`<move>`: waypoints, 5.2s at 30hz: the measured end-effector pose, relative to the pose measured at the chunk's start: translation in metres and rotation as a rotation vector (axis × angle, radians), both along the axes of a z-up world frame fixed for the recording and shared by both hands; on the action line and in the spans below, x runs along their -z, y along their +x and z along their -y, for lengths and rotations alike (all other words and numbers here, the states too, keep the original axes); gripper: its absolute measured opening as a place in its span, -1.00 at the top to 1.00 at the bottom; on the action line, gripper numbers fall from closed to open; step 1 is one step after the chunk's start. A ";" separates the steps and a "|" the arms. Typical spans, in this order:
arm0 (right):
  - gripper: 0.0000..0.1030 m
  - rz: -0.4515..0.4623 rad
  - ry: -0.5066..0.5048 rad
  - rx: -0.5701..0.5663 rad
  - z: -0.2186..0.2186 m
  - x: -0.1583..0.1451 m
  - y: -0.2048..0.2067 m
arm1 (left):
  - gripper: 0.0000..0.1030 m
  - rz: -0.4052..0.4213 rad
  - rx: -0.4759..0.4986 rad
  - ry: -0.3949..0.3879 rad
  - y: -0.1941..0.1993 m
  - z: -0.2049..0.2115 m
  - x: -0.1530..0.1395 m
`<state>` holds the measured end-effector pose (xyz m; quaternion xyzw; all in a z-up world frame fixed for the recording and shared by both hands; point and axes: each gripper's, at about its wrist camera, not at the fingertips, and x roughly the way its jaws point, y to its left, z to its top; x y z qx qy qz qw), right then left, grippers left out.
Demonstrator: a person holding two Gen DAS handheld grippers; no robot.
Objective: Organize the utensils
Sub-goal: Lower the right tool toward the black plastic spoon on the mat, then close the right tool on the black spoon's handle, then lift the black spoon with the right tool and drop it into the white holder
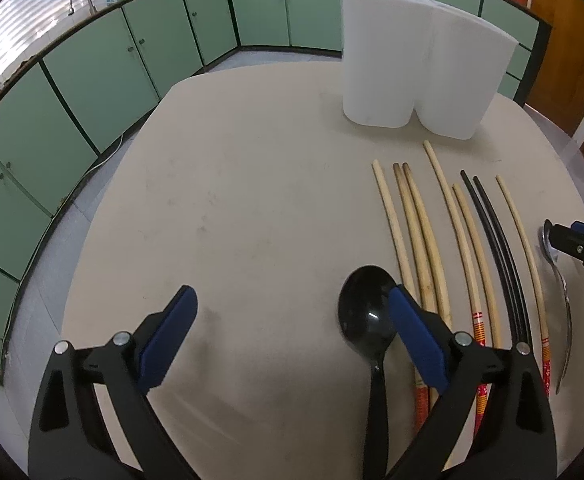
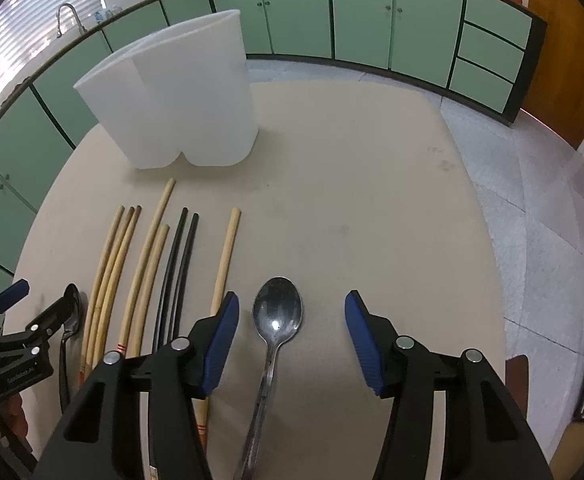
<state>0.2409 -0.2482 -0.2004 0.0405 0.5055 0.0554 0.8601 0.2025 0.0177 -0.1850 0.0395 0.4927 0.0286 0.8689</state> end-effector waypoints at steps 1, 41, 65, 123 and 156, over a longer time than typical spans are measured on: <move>-0.06 0.000 -0.001 0.001 0.000 0.001 0.000 | -0.81 -0.003 -0.002 -0.002 0.000 0.000 0.001; 0.18 0.060 0.017 -0.027 -0.025 -0.005 -0.098 | 0.34 0.049 0.037 -0.077 -0.076 0.012 0.008; 0.67 0.068 0.041 -0.028 -0.030 0.007 -0.136 | -0.06 0.093 0.030 -0.074 -0.101 0.000 0.008; 0.82 0.239 0.006 0.058 -0.036 0.016 -0.146 | 0.78 0.177 0.043 -0.099 -0.128 0.012 0.014; 0.84 0.369 0.076 -0.011 0.001 -0.108 -0.117 | 0.79 0.331 0.128 -0.176 -0.082 0.001 -0.095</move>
